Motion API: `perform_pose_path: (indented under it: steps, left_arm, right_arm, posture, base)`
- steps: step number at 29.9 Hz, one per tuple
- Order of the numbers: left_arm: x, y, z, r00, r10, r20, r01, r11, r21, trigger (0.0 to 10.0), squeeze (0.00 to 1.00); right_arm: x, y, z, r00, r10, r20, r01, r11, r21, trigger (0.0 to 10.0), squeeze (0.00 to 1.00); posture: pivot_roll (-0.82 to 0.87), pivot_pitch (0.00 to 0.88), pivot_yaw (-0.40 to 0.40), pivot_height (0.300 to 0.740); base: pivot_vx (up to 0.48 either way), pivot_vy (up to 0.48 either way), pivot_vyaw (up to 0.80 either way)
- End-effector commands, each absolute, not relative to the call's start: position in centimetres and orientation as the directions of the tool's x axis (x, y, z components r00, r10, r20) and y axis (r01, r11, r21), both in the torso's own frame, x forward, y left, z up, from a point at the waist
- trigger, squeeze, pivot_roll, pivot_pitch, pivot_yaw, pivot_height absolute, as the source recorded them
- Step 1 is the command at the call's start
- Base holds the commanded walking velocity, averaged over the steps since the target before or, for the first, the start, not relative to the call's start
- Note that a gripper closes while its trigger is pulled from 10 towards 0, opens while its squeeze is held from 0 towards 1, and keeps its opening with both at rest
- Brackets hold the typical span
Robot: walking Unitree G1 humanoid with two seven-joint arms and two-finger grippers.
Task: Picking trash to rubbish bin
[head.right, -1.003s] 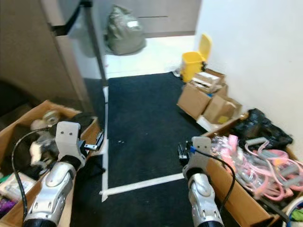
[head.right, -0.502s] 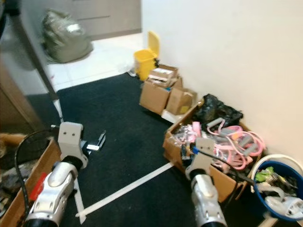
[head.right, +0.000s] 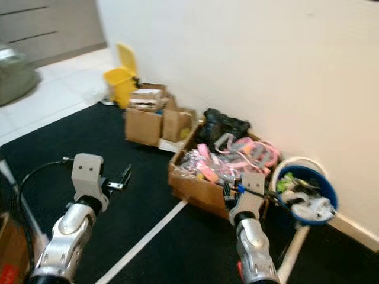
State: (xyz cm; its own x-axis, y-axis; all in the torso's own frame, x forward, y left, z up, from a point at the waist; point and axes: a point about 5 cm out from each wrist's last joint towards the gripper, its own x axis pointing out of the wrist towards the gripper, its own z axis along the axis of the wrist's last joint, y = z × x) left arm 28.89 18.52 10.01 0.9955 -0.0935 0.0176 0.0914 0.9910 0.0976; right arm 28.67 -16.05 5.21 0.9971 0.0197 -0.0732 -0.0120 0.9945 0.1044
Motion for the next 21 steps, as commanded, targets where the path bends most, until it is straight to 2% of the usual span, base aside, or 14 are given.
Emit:
perform_pose_path:
  steps: [1,21]
  left_arm:
    - [28.55,18.87,9.41,0.996,-0.083,-0.008,0.084,0.991,0.105,10.0,0.0]
    - [28.58,18.99,9.44,0.996,-0.089,-0.013,0.09,0.99,0.112,10.0,0.0]
  right_arm:
    - [28.19,-15.78,4.51,0.994,0.019,-0.105,-0.006,0.993,0.119,10.0,0.0]
    - [27.79,-15.79,4.19,0.993,0.002,-0.117,0.012,0.993,0.116,10.0,0.0]
  posture:
    - [-0.03,0.058,-0.002,0.74]
    - [-0.03,0.074,0.004,0.74]
  base:
    - [0.0,0.0,-0.8]
    - [0.0,0.0,-0.8]
